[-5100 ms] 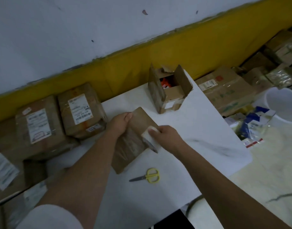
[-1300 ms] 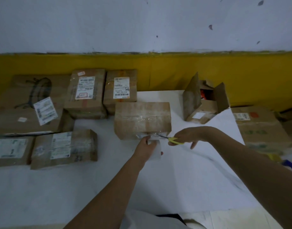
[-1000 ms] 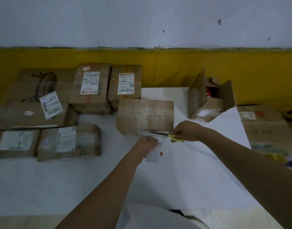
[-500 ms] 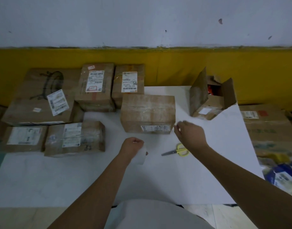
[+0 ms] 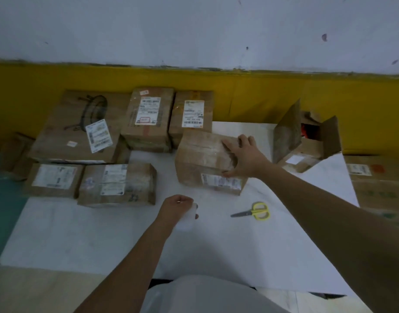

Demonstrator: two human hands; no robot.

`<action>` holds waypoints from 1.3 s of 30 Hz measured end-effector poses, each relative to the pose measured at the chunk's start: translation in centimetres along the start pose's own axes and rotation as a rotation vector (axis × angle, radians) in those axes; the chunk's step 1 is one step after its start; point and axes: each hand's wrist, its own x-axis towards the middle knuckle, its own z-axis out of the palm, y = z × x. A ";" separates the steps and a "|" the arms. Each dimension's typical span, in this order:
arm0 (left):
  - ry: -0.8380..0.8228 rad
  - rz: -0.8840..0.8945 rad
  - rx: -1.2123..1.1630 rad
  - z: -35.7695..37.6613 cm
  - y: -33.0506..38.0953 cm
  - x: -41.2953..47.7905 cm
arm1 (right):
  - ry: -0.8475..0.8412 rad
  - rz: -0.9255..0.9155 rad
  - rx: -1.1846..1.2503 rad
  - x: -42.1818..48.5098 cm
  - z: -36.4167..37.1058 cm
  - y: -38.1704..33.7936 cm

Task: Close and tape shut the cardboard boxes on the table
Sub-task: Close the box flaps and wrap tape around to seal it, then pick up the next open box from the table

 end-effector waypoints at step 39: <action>-0.057 0.761 0.202 15.2 11.4 -3.3 | 0.278 0.470 1.011 -13.7 -1.8 -2.7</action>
